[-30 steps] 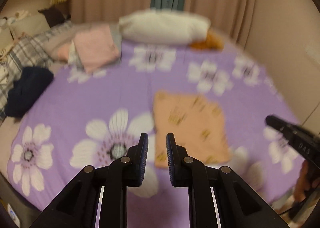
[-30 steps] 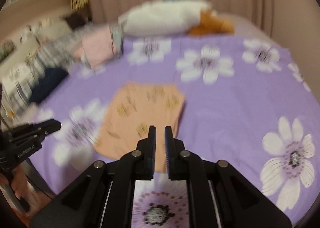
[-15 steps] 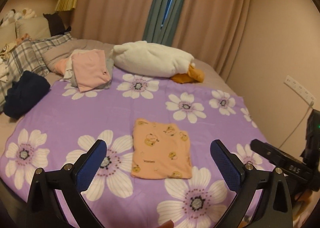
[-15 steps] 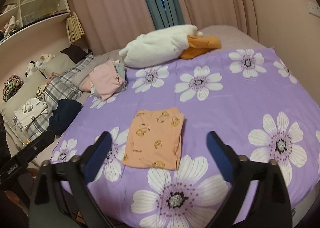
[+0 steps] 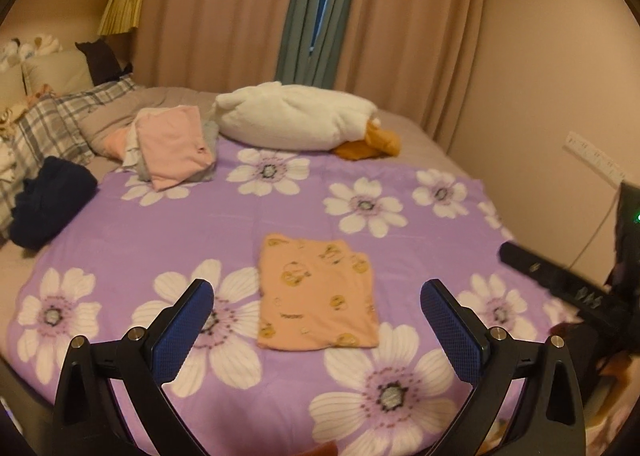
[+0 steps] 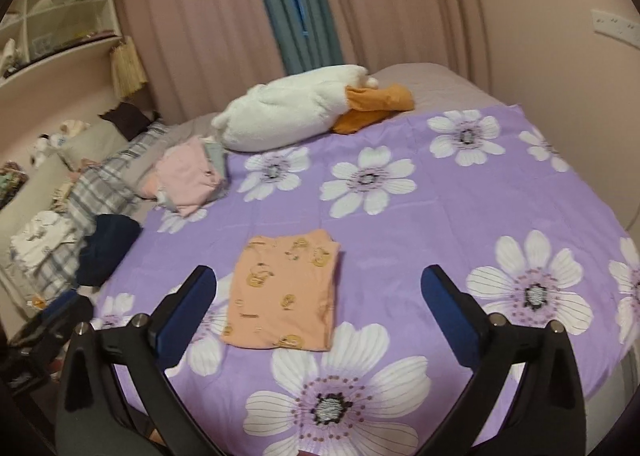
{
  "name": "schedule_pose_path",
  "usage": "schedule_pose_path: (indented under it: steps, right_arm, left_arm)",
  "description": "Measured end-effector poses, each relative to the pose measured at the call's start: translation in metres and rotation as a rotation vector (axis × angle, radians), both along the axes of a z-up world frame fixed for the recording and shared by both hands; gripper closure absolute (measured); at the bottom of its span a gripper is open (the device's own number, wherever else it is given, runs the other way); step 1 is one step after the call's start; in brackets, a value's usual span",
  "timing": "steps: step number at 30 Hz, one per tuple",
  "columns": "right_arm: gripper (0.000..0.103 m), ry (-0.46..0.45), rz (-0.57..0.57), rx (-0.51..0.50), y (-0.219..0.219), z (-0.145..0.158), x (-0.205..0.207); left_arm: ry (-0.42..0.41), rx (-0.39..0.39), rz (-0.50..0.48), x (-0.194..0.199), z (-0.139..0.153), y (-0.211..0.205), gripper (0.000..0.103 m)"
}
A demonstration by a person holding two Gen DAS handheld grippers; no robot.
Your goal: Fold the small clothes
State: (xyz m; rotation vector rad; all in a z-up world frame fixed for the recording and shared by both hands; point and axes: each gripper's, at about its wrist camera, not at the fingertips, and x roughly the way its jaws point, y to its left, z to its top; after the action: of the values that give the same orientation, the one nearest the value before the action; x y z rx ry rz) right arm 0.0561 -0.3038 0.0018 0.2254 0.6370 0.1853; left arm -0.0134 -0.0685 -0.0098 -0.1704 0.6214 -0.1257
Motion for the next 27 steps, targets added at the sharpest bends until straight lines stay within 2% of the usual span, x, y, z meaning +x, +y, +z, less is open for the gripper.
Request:
schedule_pose_path:
  steps: [3, 6, 18, 23, 27]
  right_arm:
    - [0.0, 0.022, -0.002, 0.06, -0.005, 0.0, 0.001]
    - [0.0, 0.023, -0.005, 0.041, -0.003, 0.0, 0.002]
    - [0.0, 0.016, 0.0, 0.022, 0.003, 0.0, 0.007]
    - [0.0, 0.015, -0.001, 0.031, 0.005, 0.0, 0.008]
    - [0.0, 0.022, 0.005, 0.031, 0.008, -0.001, 0.01]
  left_arm:
    - [-0.009, -0.01, 0.004, 0.0, 0.0, 0.002, 0.001]
    - [-0.003, -0.05, 0.012, 0.003, -0.001, 0.007, 0.001]
    - [0.011, -0.061, 0.019, 0.005, -0.002, 0.009, 0.001]
    - [0.043, -0.052, 0.023, 0.01, -0.005, 0.009, 0.001]
    - [0.031, -0.043, 0.042, 0.011, -0.003, 0.01, 0.001]
